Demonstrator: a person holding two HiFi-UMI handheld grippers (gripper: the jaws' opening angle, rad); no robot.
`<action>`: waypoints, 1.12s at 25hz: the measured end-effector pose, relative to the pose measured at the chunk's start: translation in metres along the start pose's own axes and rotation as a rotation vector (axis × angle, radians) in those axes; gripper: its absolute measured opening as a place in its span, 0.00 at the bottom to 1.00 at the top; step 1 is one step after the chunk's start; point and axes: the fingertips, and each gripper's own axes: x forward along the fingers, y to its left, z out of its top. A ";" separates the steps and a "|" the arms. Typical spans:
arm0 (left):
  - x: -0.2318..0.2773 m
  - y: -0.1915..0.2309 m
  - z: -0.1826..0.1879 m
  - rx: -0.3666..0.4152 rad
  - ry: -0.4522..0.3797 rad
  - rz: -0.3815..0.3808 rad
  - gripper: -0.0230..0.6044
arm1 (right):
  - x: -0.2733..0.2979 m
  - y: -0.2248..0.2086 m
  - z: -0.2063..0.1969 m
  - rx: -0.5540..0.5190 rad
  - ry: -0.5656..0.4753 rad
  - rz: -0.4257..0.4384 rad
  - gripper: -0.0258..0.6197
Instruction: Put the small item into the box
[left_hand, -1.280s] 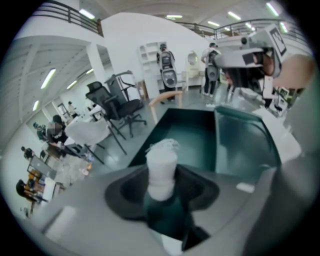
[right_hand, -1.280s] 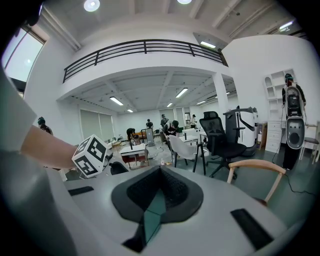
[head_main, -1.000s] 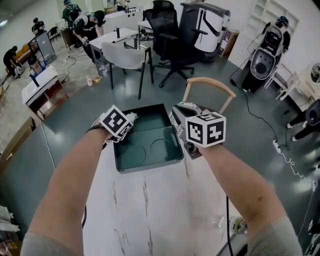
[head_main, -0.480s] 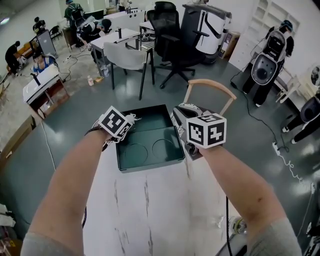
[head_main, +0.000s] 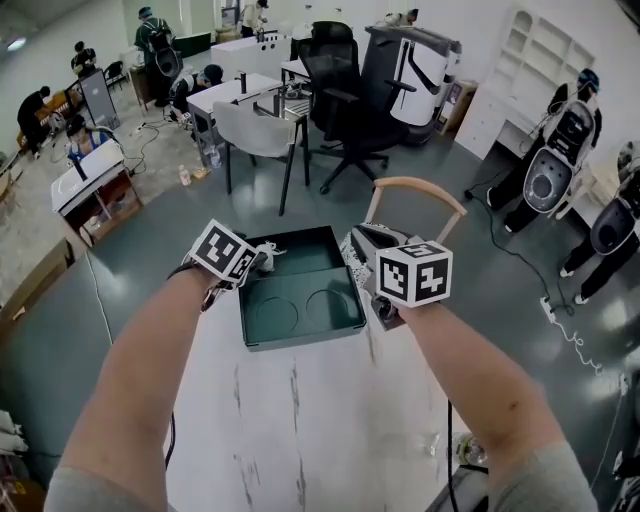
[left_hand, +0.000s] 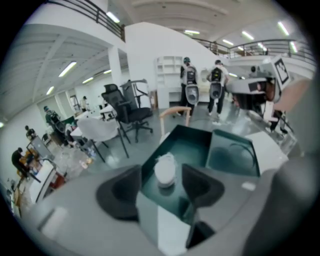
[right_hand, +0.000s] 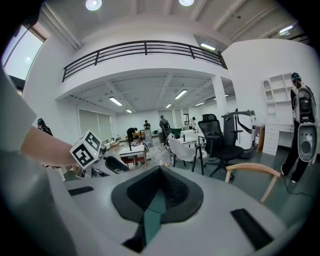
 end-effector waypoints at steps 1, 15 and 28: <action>-0.005 0.001 0.001 -0.007 -0.007 0.002 0.45 | -0.003 0.001 0.000 0.002 0.000 -0.006 0.05; -0.096 -0.012 0.022 -0.063 -0.106 0.003 0.41 | -0.057 0.025 0.022 0.004 0.002 -0.070 0.05; -0.210 -0.030 0.027 -0.182 -0.325 0.001 0.17 | -0.108 0.060 0.060 0.009 -0.015 -0.134 0.05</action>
